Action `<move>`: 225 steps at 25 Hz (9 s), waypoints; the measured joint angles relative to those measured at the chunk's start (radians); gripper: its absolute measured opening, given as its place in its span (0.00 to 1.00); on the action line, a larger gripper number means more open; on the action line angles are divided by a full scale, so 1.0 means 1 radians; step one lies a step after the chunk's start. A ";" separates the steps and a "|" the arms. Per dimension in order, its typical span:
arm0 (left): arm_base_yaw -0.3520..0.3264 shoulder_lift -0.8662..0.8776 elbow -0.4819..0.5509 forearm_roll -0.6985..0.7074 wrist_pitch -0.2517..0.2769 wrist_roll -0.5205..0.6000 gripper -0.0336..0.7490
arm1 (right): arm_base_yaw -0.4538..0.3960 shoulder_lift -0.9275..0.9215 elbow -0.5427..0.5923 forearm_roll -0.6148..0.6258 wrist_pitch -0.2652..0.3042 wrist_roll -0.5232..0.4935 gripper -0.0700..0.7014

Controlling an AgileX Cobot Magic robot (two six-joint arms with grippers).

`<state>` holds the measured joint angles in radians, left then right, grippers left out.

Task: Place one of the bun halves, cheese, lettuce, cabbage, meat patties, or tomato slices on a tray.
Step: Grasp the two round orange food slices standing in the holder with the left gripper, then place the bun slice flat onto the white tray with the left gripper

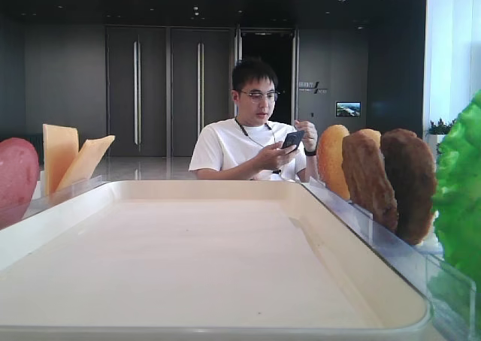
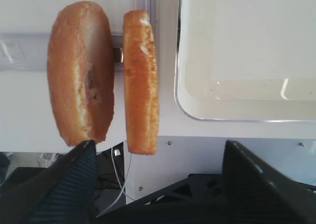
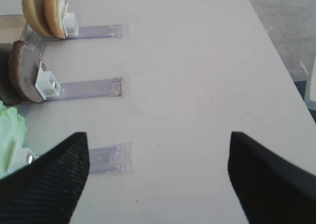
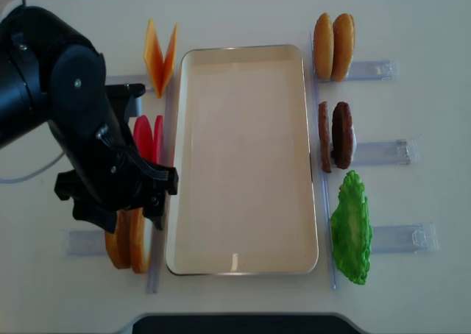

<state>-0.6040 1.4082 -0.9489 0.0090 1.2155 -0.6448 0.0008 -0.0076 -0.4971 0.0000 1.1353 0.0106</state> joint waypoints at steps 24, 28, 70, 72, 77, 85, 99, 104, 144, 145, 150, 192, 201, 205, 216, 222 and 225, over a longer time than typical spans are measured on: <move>0.000 0.060 0.000 0.022 -0.059 -0.004 0.81 | 0.000 0.000 0.000 0.000 0.000 0.000 0.84; 0.000 0.085 0.000 0.006 -0.062 0.004 0.81 | 0.000 0.000 0.000 0.000 0.000 0.000 0.84; 0.000 0.155 0.000 0.010 -0.067 0.018 0.81 | 0.000 0.000 0.000 0.000 0.000 0.000 0.84; 0.000 0.155 0.000 0.011 -0.067 0.018 0.81 | 0.000 0.000 0.000 0.000 0.000 0.000 0.84; 0.000 0.155 0.000 0.015 -0.068 0.018 0.81 | 0.000 0.000 0.000 0.000 0.000 0.000 0.84; 0.000 0.155 0.000 0.018 -0.070 0.018 0.81 | 0.000 0.000 0.000 0.000 0.000 0.000 0.84; 0.000 0.155 0.000 0.018 -0.035 0.023 0.67 | 0.000 0.000 0.000 0.000 0.000 0.000 0.84; 0.000 0.155 0.000 0.019 -0.031 0.023 0.63 | 0.000 0.000 0.000 0.000 0.000 0.000 0.84; 0.000 0.142 -0.002 0.085 -0.018 0.026 0.23 | 0.000 0.000 0.000 0.000 0.000 0.000 0.84; 0.000 0.131 -0.007 0.085 -0.017 0.026 0.23 | 0.000 0.000 0.000 0.000 0.000 0.000 0.84; 0.000 0.030 -0.056 0.078 -0.006 0.026 0.23 | 0.000 0.000 0.000 0.000 0.000 0.000 0.84; 0.182 -0.233 0.191 -0.320 -0.328 0.333 0.22 | 0.000 0.000 0.000 0.000 0.000 0.000 0.84; 0.331 -0.212 0.250 -0.738 -0.354 0.802 0.22 | 0.000 0.000 0.000 0.000 0.000 0.000 0.84; 0.336 -0.142 0.250 -0.881 -0.338 0.950 0.22 | 0.000 0.000 0.000 0.000 0.000 0.000 0.84; 0.336 0.024 0.250 -1.167 -0.323 1.234 0.22 | 0.000 0.000 0.000 0.000 0.000 0.000 0.84; 0.336 0.050 0.280 -1.206 -0.323 1.307 0.22 | 0.000 0.000 0.000 0.000 0.000 0.000 0.84; 0.336 0.052 0.334 -1.302 -0.323 1.419 0.22 | 0.000 0.000 0.000 0.000 0.000 0.000 0.84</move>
<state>-0.2679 1.4598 -0.6144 -1.2927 0.8920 0.7744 0.0008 -0.0076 -0.4971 0.0000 1.1353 0.0106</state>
